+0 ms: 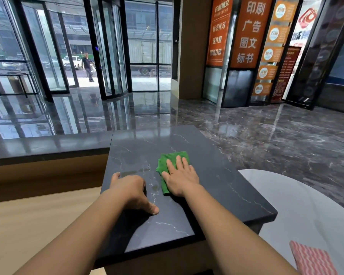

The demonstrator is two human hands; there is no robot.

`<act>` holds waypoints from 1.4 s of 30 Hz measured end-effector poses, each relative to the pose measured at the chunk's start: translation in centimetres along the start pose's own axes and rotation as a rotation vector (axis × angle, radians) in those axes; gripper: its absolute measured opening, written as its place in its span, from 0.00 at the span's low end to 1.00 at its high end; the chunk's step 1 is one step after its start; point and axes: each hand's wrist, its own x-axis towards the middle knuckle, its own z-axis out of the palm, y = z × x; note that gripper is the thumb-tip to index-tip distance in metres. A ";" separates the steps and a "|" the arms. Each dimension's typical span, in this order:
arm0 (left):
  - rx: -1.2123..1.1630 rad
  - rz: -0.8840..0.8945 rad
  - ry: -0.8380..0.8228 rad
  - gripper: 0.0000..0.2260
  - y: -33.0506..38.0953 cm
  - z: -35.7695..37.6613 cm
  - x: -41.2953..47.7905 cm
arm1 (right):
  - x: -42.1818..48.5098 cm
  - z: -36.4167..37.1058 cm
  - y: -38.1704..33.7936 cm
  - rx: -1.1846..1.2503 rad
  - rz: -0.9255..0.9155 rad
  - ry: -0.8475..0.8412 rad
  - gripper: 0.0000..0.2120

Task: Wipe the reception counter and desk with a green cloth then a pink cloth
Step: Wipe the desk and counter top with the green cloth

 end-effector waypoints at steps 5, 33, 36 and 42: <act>-0.010 -0.013 -0.014 0.34 -0.2 0.3 0.3 | 0.8 -1.0 3.9 0.014 0.001 0.019 0.27; -0.062 -0.010 -0.031 0.35 0.1 0.3 0.5 | -6.7 0.5 1.3 0.030 0.075 0.026 0.29; -0.052 -0.004 -0.042 0.30 0.1 0.2 0.6 | -6.6 -0.2 3.8 0.017 0.048 0.031 0.29; -0.019 -0.011 -0.034 0.36 0.1 0.4 0.7 | -6.4 -1.8 11.4 -0.026 0.240 0.064 0.28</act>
